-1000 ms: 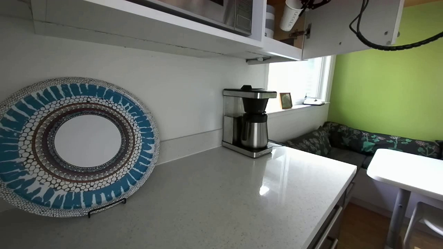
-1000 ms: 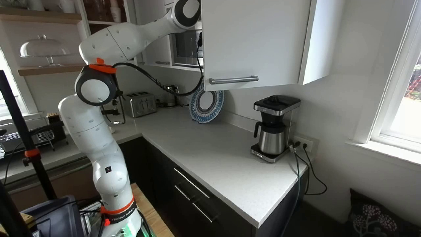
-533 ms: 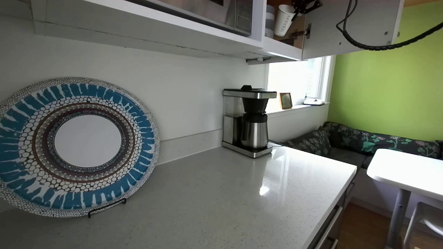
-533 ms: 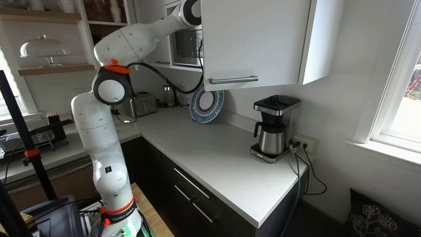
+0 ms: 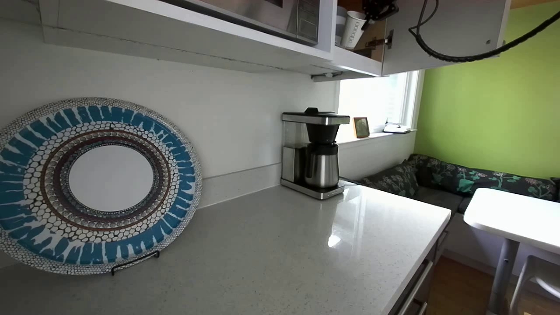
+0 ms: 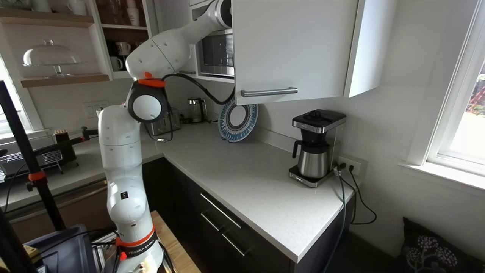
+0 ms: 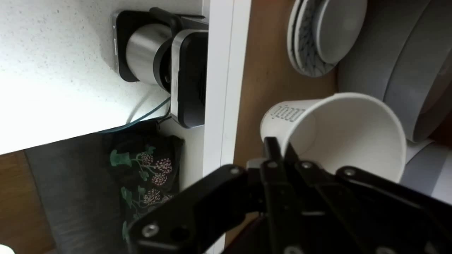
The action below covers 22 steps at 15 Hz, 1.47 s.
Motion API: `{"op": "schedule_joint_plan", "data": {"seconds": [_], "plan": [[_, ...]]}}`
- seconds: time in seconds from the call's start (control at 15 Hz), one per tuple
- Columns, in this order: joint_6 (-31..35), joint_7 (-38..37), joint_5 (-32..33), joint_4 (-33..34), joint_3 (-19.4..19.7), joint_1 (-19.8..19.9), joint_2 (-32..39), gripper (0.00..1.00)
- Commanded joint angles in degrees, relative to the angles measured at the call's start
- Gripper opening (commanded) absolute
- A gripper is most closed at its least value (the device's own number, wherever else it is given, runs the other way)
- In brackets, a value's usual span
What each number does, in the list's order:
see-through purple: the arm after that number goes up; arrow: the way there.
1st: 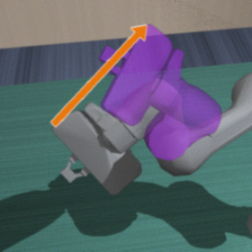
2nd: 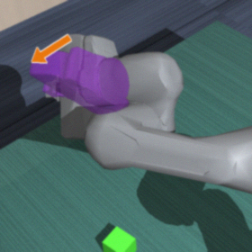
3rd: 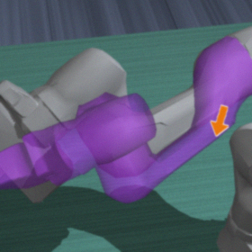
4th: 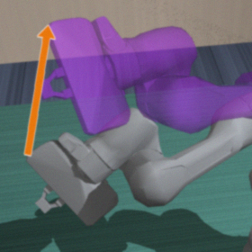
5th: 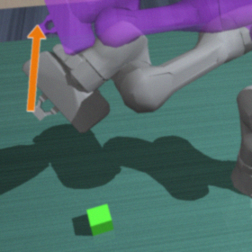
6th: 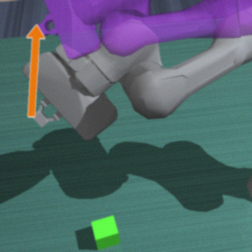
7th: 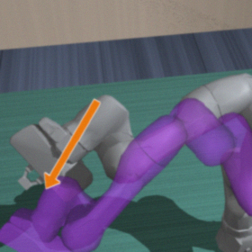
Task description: Pick up the paper cup and put it on the bottom shelf of the open cabinet
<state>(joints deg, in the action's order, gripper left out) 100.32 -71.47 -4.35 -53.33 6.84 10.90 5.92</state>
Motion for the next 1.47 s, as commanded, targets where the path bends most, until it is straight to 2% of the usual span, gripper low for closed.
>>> {"op": "schedule_joint_plan", "data": {"seconds": [0.0,0.2,0.27,0.33,0.87,1.0,1.07,1.13,1.33,1.4], "plan": [[-4.3,-3.7,-3.8,8.3,0.3,1.0,5.2,0.01],[-5.3,-4.4,-4.5,11.2,0.3,1.6,7.4,0.02],[-5.6,-4.7,-4.4,11.9,0.2,1.7,8.0,0.28],[-5.6,-4.7,-4.3,12.4,0.1,1.8,8.4,0.29],[-3.9,-4.6,-4.5,17.2,0.1,3.4,12.2,0.88],[-4.1,-5.2,-4.5,18.2,0.1,3.9,13.1,0.49],[-4.1,-5.6,-4.0,18.6,0.2,4.0,13.5,0.49],[-4.2,-6.1,-3.8,19.0,0.3,4.1,13.8,0.42],[-3.7,-7.0,-3.4,20.3,0.1,4.3,15.0,0.76],[-3.5,-7.3,-3.4,20.7,0.1,4.3,15.3,0.83]]}}
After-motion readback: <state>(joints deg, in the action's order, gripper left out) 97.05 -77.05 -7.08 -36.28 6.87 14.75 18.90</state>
